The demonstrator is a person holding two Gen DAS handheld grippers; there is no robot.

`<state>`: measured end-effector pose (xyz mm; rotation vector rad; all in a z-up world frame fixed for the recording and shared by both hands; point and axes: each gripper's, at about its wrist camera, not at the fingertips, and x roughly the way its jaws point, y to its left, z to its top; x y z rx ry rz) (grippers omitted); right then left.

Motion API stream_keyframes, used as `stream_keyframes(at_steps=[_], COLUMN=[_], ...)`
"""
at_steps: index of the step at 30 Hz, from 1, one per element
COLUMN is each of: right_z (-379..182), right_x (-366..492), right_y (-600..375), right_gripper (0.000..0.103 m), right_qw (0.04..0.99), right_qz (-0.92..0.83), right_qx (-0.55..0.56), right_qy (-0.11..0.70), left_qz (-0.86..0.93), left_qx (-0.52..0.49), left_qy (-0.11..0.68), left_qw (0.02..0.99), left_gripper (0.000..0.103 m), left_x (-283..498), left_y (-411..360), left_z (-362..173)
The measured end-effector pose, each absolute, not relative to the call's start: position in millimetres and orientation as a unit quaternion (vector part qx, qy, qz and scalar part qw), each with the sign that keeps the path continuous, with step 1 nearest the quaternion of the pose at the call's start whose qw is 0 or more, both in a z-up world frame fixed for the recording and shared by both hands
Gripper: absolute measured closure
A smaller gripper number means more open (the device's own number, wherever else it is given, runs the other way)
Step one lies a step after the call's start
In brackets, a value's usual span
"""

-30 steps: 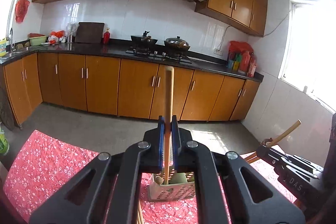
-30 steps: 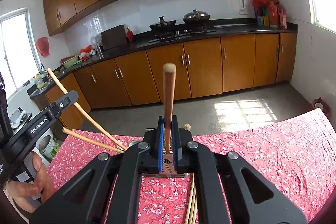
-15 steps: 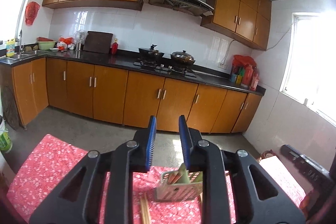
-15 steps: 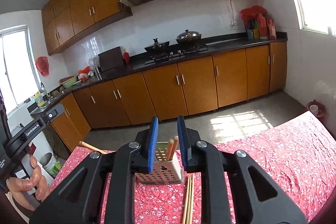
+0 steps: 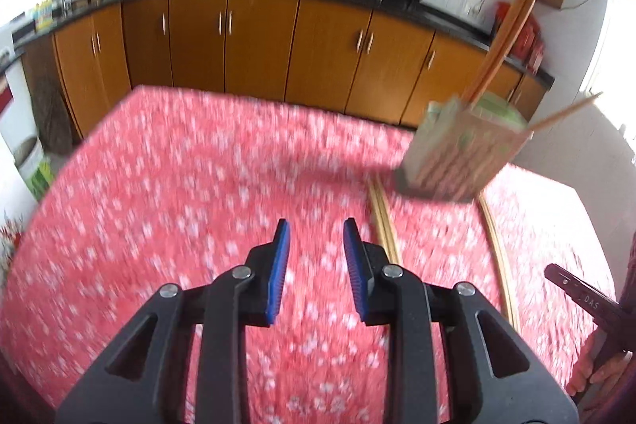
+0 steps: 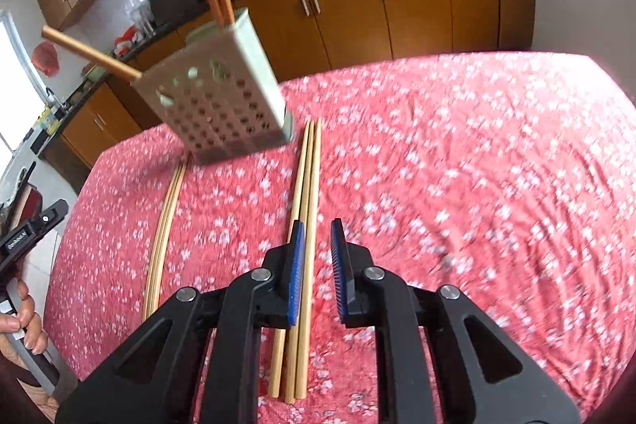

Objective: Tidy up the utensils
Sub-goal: 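Grasp a chopstick with the right gripper while the left gripper grasps another, then lift both chopsticks upright and carry them toward the holder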

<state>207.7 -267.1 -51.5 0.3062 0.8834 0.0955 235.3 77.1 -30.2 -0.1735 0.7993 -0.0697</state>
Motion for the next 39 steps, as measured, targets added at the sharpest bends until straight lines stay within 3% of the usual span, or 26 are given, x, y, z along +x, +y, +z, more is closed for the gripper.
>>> stream_keyframes(at_steps=[6,22,39], right_z=[-80.4,-96.5,-96.9], right_x=[213.2,216.1,211.7], right_y=[-245.0,-254.4,-273.3], right_gripper=[0.093,0.095,0.095], right_qw=[0.878,0.886,0.888], right_qz=[0.051,0.007,-0.012], right_qx=[0.134,0.087,0.097], right_qy=[0.456,0.455,0.449], left_qz=[-0.05,-0.103,-0.132], left_qx=[-0.076,-0.077,-0.031], left_qy=[0.429,0.457,0.472], left_qw=[0.898,0.88,0.871], left_gripper=[0.074,0.075,0.093], left_x=[226.6,226.4,220.1], left_y=[64.4,33.8,-0.8], left_z=[-72.8,-96.5,-105.0])
